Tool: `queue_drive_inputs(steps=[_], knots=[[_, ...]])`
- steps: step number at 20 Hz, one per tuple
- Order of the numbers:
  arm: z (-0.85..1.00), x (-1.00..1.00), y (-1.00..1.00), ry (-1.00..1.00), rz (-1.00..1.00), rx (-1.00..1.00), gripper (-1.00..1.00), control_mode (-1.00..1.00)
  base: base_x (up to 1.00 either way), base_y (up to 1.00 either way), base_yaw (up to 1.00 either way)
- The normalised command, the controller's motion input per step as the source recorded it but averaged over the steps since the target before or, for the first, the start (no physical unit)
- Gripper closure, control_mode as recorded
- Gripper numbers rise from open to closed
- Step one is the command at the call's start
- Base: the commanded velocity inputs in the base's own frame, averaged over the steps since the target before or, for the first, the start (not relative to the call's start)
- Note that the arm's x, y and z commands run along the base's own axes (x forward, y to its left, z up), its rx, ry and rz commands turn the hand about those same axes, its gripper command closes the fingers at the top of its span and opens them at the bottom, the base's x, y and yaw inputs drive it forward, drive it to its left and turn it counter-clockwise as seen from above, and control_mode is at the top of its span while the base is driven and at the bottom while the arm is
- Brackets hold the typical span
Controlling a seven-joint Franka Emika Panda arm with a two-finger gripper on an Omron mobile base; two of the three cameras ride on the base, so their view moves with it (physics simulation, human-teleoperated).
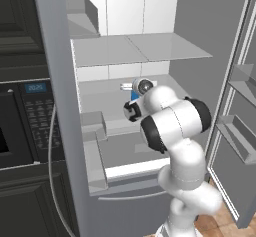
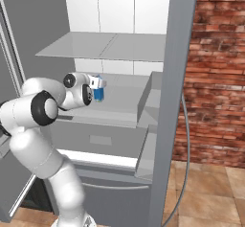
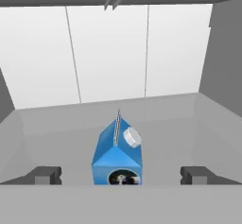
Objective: Take a sugar cube from the saucer and place it inside the coffee. Then, grab milk from the fridge and place it next to the coffee on the counter to sweeten the coffee.
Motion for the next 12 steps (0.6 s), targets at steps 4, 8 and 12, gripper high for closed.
queue_drive_inputs(steps=[4,8,12], knots=[[-0.26,0.17,0.0,0.0,0.0,0.0,-1.0,-1.0,0.0,0.0,0.0],[-0.23,0.1,0.0,0.0,0.0,0.0,-1.0,-1.0,0.0,0.0,0.0],[-0.18,0.11,0.03,0.0,0.0,0.0,-1.0,-1.0,0.0,0.0,0.0]])
